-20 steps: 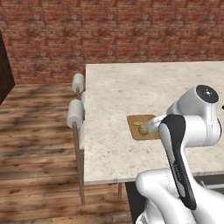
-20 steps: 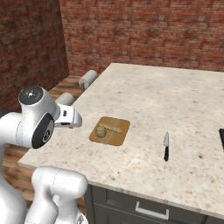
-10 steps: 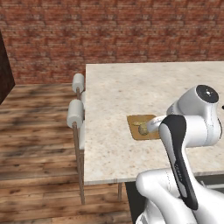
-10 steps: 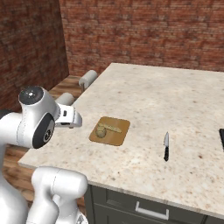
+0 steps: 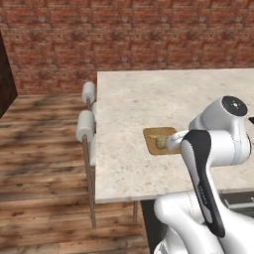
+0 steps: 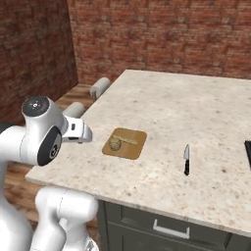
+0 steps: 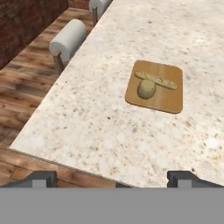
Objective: Retrieve the sausage and cheese from the fridge and place them on the cutting board on the counter.
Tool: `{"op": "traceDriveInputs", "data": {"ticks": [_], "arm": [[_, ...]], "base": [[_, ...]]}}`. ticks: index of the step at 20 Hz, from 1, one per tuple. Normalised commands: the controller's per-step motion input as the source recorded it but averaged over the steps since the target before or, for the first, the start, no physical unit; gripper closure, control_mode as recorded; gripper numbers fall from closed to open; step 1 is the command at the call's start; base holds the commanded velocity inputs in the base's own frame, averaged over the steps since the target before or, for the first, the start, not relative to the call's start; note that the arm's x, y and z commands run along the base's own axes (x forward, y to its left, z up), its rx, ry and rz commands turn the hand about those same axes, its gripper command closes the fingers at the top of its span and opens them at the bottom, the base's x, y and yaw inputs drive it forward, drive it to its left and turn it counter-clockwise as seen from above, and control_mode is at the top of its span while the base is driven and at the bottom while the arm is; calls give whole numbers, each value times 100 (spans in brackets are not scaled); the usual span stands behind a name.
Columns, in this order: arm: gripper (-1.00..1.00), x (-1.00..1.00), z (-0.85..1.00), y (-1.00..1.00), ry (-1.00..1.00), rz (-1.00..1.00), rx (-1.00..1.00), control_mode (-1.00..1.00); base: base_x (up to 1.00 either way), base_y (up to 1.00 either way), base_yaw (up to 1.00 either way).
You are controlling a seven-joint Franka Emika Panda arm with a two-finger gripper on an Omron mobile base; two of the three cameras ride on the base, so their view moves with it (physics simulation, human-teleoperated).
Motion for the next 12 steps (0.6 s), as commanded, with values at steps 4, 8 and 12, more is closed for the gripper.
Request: {"op": "traceDriveInputs", "data": {"ticks": [4, 8, 12], "arm": [[-100, 0, 0, 0, 0, 0, 0, 100], [-100, 0, 0, 0, 0, 0, 0, 100], [-100, 0, 0, 0, 0, 0, 0, 100]], "base": [[-96, -26, -2], [-16, -26, -23], [23, -7, -54]]}}
